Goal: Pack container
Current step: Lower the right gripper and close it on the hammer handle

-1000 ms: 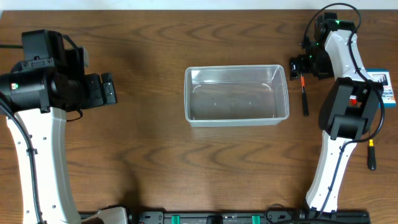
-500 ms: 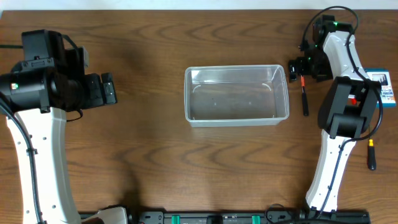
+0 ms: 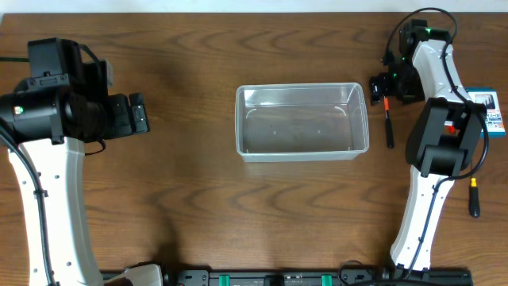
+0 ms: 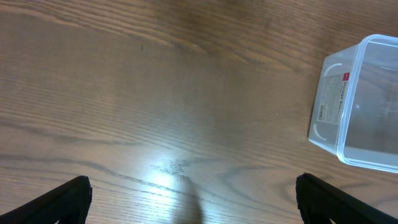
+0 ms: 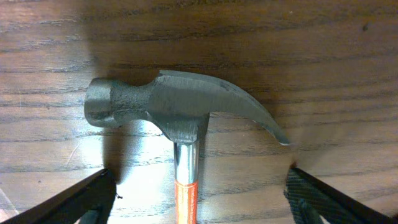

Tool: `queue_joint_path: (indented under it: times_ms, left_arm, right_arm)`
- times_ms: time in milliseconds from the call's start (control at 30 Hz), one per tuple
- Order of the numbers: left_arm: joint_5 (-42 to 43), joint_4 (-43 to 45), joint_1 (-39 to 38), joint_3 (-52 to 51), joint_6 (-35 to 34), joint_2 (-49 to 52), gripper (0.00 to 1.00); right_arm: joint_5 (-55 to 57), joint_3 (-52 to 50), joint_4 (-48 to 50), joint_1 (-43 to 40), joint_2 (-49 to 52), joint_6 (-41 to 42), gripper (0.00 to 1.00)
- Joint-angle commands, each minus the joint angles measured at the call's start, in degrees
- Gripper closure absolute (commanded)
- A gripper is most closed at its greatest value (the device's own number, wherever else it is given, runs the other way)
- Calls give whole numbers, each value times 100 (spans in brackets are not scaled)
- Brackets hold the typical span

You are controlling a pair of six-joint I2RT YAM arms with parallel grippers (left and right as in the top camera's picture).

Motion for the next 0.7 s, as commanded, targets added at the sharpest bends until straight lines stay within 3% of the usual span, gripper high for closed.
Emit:
queue_joint_path:
  times_ms: [0,67,300,433,667]
  left_arm:
    - [-46,-20,26,103,-4,17,2]
    - [-46,-20,26,103,-4,17,2]
    - [-46,-20,26,103,-4,17,2]
    - [-46,-20,26,103,-4,17,2]
    - [-46,-17,26,103,-4,17,2]
  right_arm:
    - [22,-37,9,-37,63,35,18]
    - [20,-37,31,-37,63,90,28]
    - [20,-37,90,-35,63,111,36]
    - [-11,-37,131,-31,63,118,52]
    - [-24,-37,179,2,63,116,62]
